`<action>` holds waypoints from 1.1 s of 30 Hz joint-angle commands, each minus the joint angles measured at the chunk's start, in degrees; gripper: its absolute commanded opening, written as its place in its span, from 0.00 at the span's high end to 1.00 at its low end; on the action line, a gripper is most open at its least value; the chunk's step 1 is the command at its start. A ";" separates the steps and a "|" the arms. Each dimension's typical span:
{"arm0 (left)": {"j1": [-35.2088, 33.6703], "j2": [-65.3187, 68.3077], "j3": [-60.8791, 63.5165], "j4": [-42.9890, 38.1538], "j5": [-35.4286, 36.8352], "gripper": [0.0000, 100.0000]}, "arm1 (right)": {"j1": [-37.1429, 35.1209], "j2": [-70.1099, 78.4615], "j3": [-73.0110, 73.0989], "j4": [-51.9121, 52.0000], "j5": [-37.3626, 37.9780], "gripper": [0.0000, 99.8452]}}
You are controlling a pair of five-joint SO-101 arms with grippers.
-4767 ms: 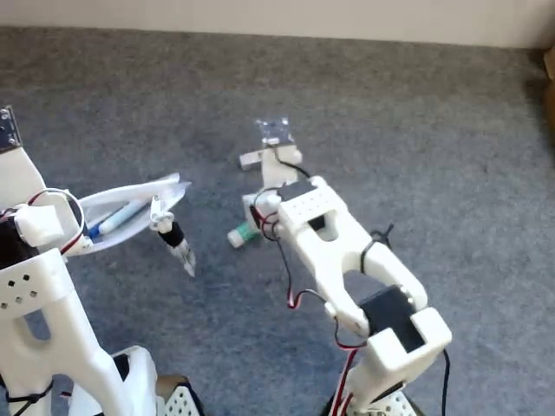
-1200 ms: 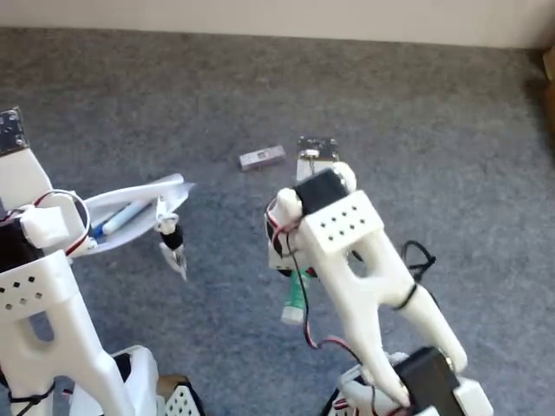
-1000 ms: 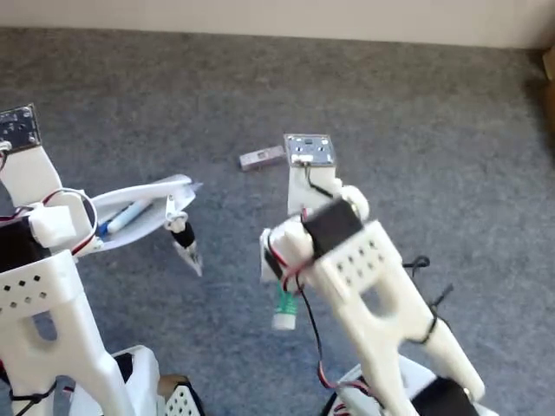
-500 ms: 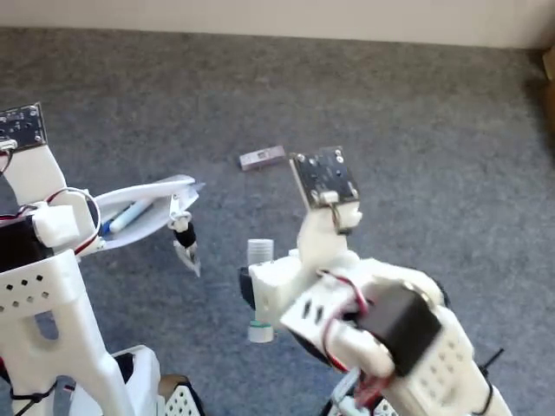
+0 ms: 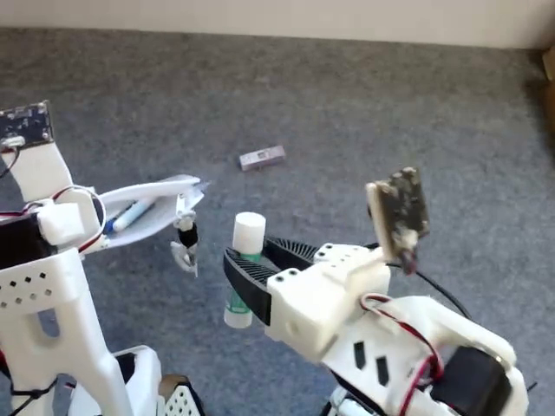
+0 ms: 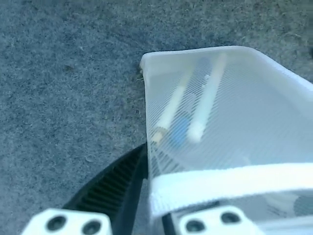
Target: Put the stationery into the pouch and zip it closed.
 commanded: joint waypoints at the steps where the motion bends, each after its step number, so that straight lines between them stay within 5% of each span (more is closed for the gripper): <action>1: 3.21 -0.92 -6.11 -0.26 -0.44 0.99 | -0.40 -3.74 -0.57 -6.73 6.07 1.00; 10: 5.93 -0.84 -9.10 0.09 0.18 0.99 | -0.57 -6.37 -0.40 -18.59 7.74 1.00; 18: 13.23 -0.75 -13.58 1.58 4.66 0.99 | -0.40 -6.90 14.37 -40.84 8.18 1.00; 33: 13.85 -0.75 -13.58 4.92 4.75 0.99 | -0.66 -12.62 46.29 -81.71 26.37 1.00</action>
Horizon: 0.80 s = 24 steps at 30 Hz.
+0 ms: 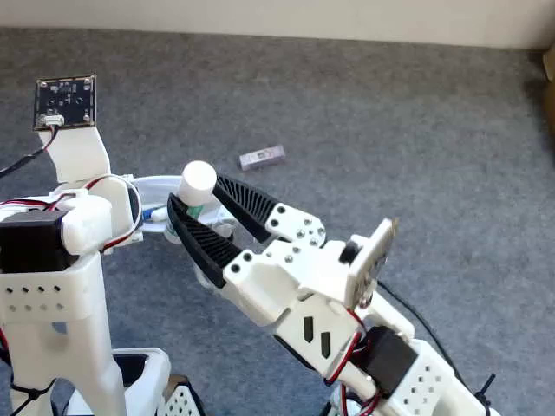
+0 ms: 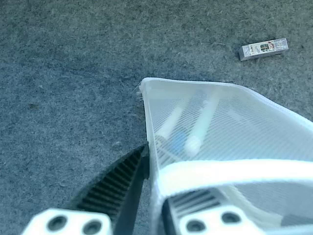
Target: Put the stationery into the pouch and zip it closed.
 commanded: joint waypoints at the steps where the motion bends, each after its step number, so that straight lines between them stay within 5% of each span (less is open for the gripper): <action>1: 1.36 -0.92 -1.45 -0.09 0.79 0.99 | -0.75 -3.38 7.52 -14.20 5.45 1.00; 10: 1.36 -1.01 -1.19 -0.09 1.41 0.99 | -0.40 -2.33 18.95 -28.35 11.08 1.00; 24: 1.36 -1.01 -1.10 -0.09 1.41 0.99 | 5.93 19.91 10.77 -36.70 11.52 1.00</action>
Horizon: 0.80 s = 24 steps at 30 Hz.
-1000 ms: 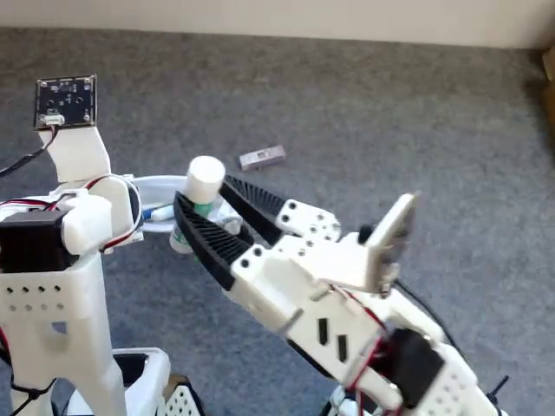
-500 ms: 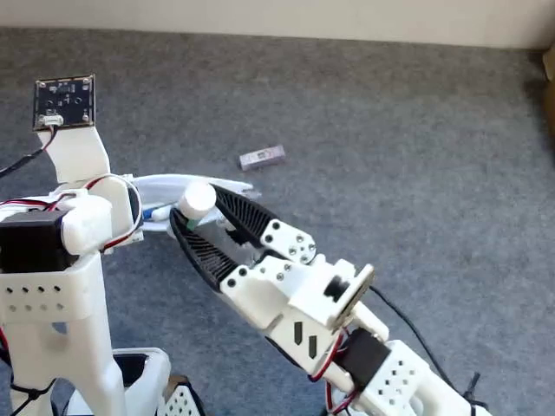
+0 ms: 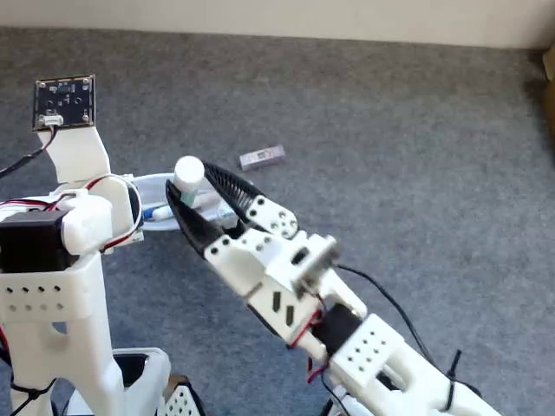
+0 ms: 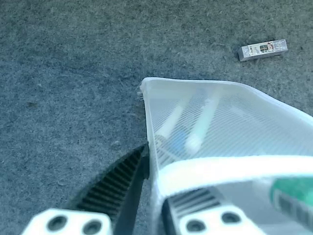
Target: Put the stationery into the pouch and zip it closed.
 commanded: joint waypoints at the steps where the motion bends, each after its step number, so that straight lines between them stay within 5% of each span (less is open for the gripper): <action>1: 1.36 -1.10 -0.84 -0.09 0.79 0.99 | 1.80 3.65 -4.53 -2.33 1.14 1.00; 12: 1.19 -1.45 2.95 -2.64 0.62 0.99 | 0.04 3.65 -0.75 -2.24 29.98 0.99; 20: 1.10 -1.45 3.03 -2.64 0.53 0.99 | -1.27 3.65 2.15 -2.24 30.95 0.79; 24: 1.01 -1.45 3.12 -2.64 0.53 0.99 | -1.36 3.65 2.33 -2.24 30.95 0.81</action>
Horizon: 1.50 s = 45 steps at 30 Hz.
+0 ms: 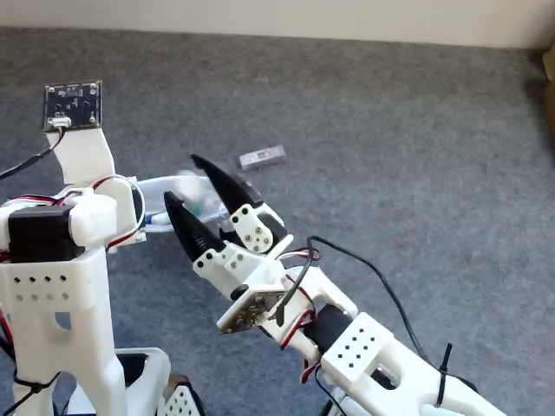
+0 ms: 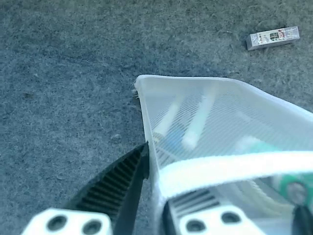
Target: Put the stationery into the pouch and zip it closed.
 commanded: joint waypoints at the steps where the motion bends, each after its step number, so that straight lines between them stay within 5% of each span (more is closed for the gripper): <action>1: 1.01 -1.45 -0.75 -1.41 0.44 0.99 | -0.31 -0.04 -0.48 -1.27 0.88 0.82; 5: 1.01 -1.27 -0.66 -1.41 0.44 0.99 | -0.13 -1.54 -0.48 2.33 0.88 0.82; 16: 0.84 -1.54 1.10 -2.29 0.44 0.99 | 0.04 -20.26 -9.45 41.36 -16.18 0.82; 28: -8.84 -1.54 1.45 -2.99 0.44 0.99 | 6.02 -20.62 -10.42 44.97 -16.53 0.82; 34: -13.93 -1.54 1.45 -2.99 0.44 0.99 | 12.53 -20.44 -18.59 54.37 -29.19 0.82; 45: -16.22 -1.54 4.35 -4.75 0.79 0.99 | 18.24 -4.44 -27.30 56.13 -37.01 0.82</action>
